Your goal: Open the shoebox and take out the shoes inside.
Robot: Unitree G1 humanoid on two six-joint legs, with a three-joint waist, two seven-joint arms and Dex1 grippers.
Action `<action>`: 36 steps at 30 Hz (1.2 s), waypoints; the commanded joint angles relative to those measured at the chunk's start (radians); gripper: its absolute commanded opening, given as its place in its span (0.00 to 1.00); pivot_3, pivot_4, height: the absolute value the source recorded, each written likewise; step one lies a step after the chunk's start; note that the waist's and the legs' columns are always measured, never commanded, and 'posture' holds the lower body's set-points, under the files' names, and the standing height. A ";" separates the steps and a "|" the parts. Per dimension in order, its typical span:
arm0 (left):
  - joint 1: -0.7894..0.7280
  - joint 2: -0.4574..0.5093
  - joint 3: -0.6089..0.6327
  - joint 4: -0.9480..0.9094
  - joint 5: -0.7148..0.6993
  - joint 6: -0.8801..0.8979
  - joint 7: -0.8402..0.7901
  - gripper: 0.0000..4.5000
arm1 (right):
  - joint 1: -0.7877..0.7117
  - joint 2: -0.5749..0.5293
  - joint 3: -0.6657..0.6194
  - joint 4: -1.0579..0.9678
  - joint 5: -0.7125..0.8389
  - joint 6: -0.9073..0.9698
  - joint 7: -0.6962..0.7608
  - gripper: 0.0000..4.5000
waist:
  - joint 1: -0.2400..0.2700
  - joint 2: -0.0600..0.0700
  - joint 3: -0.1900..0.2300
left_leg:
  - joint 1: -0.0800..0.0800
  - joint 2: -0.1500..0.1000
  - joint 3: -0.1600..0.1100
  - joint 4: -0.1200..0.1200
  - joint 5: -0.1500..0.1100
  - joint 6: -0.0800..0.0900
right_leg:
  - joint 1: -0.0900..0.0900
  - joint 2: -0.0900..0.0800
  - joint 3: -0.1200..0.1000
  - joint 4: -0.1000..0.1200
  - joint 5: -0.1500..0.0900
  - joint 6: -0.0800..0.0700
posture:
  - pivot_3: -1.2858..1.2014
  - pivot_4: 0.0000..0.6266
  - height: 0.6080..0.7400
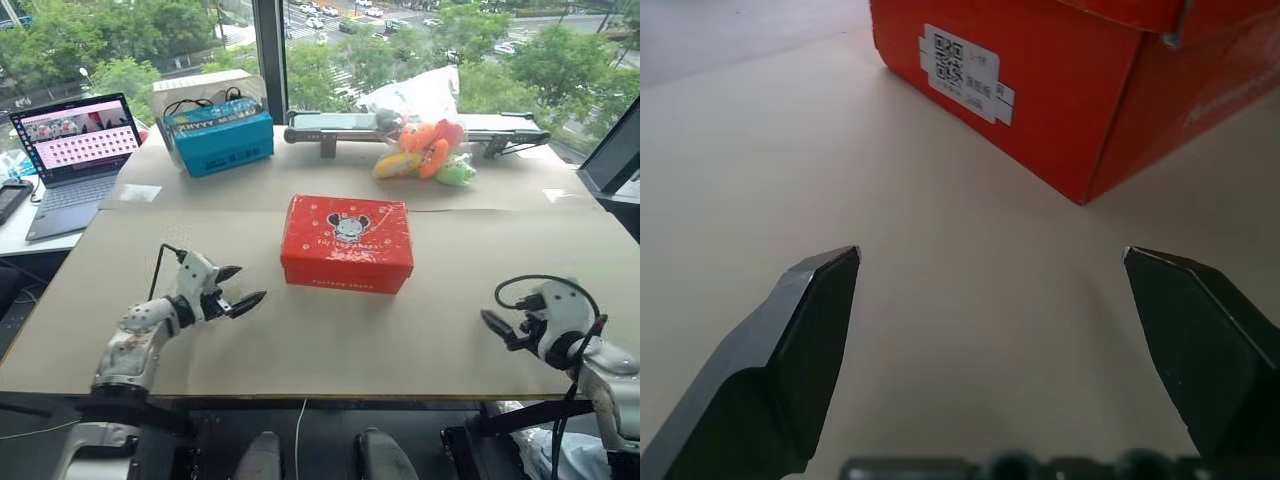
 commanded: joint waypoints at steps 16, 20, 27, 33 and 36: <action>-0.019 0.123 0.107 0.014 -0.032 -0.083 -0.122 1.00 | -0.248 0.045 0.266 -0.324 0.164 0.195 0.013 0.95 | 0.000 -0.002 0.001 | -0.003 0.003 0.001 0.000 0.000 0.000 | -0.003 0.001 -0.002 -0.001 0.000 0.000 | 0.52 0.24 0.81; 0.013 0.153 0.110 -0.146 -0.113 0.037 -0.175 1.00 | -0.298 0.136 0.409 -0.366 0.168 0.235 -0.025 0.84 | -0.002 -0.003 0.001 | -0.003 0.003 0.001 0.000 0.000 0.000 | -0.002 0.001 -0.002 -0.001 0.000 0.000 | 0.52 0.24 0.81; 0.029 0.245 0.144 -0.255 -0.191 0.167 -0.232 1.00 | -0.394 0.215 0.528 -0.278 0.120 0.233 -0.055 0.32 | -0.012 -0.003 0.001 | -0.002 0.006 0.001 0.000 0.000 0.000 | -0.003 0.004 -0.001 0.000 0.001 -0.001 | 0.52 0.24 0.81; 0.032 0.239 0.134 -0.246 -0.166 0.152 -0.221 1.00 | -0.442 0.262 0.570 -0.115 0.041 0.164 -0.065 0.08 | -0.011 -0.003 0.001 | -0.002 0.007 0.001 0.000 0.000 0.000 | -0.003 0.005 -0.001 0.000 0.000 -0.002 | 0.52 0.24 0.81; 0.040 0.228 0.129 -0.262 -0.163 0.154 -0.208 1.00 | -0.470 0.303 0.564 -0.024 -0.008 0.127 -0.104 0.08 | -0.011 -0.003 0.001 | -0.001 0.007 0.001 0.000 0.000 0.000 | -0.003 0.006 -0.001 0.000 0.001 -0.002 | 0.52 0.24 0.81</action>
